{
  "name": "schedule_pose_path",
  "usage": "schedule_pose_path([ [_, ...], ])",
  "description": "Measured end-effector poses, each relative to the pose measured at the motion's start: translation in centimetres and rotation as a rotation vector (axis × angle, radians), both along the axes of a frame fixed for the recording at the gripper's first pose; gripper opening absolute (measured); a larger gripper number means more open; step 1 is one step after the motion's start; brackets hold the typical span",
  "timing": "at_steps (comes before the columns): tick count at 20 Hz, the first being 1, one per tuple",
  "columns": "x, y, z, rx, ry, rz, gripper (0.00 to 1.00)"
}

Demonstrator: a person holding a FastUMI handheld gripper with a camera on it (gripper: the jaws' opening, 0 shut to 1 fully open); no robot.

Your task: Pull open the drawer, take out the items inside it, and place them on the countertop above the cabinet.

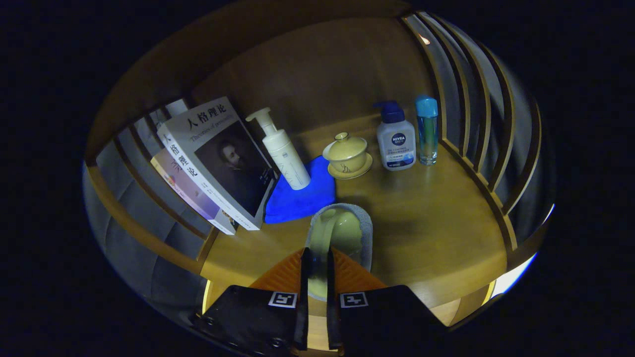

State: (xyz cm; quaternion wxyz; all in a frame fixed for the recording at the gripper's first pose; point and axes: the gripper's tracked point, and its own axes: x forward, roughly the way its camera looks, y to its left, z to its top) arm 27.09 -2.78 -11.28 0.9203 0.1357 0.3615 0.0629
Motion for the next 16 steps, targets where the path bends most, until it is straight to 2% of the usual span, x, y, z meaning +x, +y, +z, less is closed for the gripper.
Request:
schedule_pose_path([
  [8,2.0,-0.3,-1.4,-0.044,0.052,-0.020,0.17],
  [11,2.3,-0.1,-1.5,-0.018,0.066,-0.029,0.17],
  [14,2.4,-0.1,-1.7,-0.010,0.070,-0.024,0.20],
  [16,2.4,0.3,-1.6,0.002,0.063,-0.014,0.27],
])
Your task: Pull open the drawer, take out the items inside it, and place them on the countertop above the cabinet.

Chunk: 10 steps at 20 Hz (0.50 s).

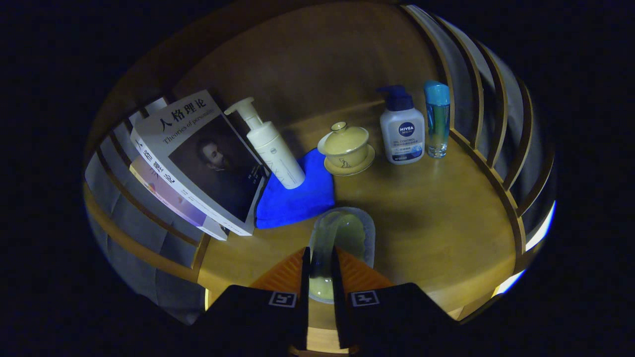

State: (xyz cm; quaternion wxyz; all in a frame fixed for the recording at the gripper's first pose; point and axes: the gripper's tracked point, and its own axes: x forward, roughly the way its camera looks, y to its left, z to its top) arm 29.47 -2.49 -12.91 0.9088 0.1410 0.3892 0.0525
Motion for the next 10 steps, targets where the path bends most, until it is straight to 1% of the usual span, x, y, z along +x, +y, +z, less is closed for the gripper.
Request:
schedule_pose_path([
  [2,-0.2,-0.1,0.5,-0.007,-0.020,0.005,0.36],
  [4,-0.5,-0.1,1.6,-0.036,-0.069,0.020,0.61],
  [5,-1.6,-0.3,2.8,-0.055,-0.102,0.031,0.73],
  [7,-2.3,-0.3,3.7,-0.111,-0.179,0.048,0.98],
  [10,-5.2,0.6,6.1,-0.126,-0.334,0.039,0.98],
])
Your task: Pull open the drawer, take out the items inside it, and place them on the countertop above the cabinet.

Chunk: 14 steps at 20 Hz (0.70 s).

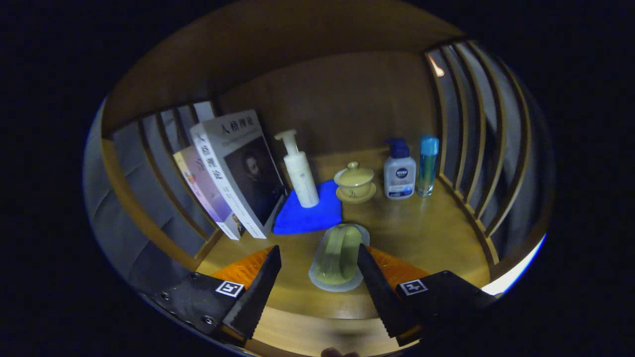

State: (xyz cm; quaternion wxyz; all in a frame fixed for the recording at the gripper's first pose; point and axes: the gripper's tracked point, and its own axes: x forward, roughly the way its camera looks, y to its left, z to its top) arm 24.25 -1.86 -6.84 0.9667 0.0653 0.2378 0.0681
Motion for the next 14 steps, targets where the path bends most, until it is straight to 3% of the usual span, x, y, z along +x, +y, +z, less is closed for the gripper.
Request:
schedule_pose_path([
  [7,-7.4,0.3,3.4,-0.037,-0.246,-0.037,0.98],
  [9,-9.2,-1.3,3.9,-0.090,-0.310,-0.090,0.98],
  [14,-14.8,-2.5,2.2,-0.091,-0.357,-0.150,0.98],
])
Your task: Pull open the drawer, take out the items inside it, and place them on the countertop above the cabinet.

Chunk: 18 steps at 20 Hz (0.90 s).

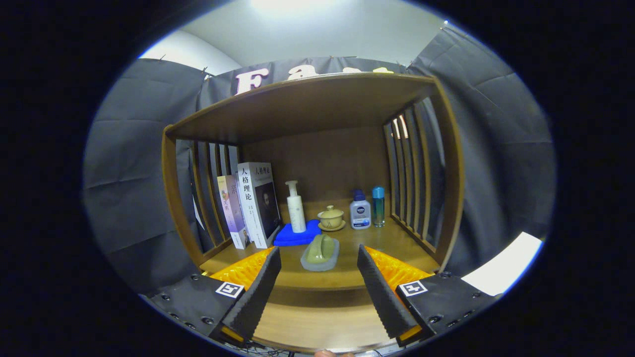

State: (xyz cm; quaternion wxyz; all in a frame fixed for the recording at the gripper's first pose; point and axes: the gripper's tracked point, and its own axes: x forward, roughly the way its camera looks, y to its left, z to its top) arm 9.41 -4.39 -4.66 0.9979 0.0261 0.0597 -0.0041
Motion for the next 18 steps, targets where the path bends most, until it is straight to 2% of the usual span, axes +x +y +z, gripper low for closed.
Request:
schedule_pose_path([
  [4,-4.9,-0.2,-3.1,0.016,0.023,-0.024,0.98],
  [9,-9.7,0.9,-7.5,-0.040,0.054,-0.034,0.98],
  [12,-11.2,2.8,-10.4,-0.057,0.099,-0.003,0.98],
  [15,-12.1,4.8,-13.8,-0.018,0.171,0.023,0.98],
  [18,-11.2,4.8,-15.3,-0.081,0.197,0.008,0.98],
])
